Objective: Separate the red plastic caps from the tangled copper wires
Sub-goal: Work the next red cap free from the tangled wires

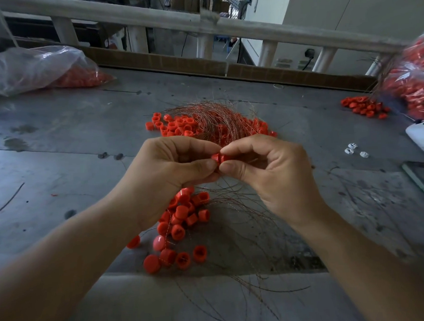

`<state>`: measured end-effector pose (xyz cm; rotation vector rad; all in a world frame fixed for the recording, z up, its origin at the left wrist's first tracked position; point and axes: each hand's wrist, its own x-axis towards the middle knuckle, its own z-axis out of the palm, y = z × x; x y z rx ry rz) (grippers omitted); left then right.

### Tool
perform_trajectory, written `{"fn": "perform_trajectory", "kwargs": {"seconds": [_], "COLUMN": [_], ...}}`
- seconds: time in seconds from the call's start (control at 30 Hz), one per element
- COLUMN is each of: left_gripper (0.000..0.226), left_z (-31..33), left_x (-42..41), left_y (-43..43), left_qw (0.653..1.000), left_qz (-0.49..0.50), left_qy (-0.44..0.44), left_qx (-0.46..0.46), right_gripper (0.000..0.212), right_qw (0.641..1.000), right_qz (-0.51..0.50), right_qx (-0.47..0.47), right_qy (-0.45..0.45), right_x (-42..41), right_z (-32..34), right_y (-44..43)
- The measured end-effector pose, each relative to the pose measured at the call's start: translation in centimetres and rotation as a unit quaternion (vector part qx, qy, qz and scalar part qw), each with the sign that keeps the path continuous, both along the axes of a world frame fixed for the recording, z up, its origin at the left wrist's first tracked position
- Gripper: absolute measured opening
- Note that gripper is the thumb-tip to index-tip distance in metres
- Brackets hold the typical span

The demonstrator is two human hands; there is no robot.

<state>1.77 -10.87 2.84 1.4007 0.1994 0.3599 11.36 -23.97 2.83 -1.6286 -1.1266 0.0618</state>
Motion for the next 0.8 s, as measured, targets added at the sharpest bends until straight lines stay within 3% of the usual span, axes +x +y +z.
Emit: {"fn": "perform_trajectory", "kwargs": {"seconds": [0.4,0.6,0.8], "left_gripper": [0.026,0.023,0.021], "left_z": [-0.08,-0.19,-0.17], "left_x": [-0.06,0.01,-0.04], "left_y": [-0.11,-0.25,-0.15], "left_qw": [0.996,0.995,0.995], "left_qz": [0.038,0.040,0.029], "left_qy": [0.016,0.009,0.005], "left_qx": [0.078,0.093,0.092], "right_gripper": [0.031,0.031,0.026], "right_qw": [0.998,0.998,0.991], "right_qz": [-0.012,-0.019,-0.034], "right_qx": [-0.030,-0.015,-0.015], "right_qy": [-0.060,-0.062,-0.127], "right_x": [0.01,0.03,0.15], "right_z": [-0.23,-0.22,-0.42], "right_y": [-0.22,-0.15,-0.14]}}
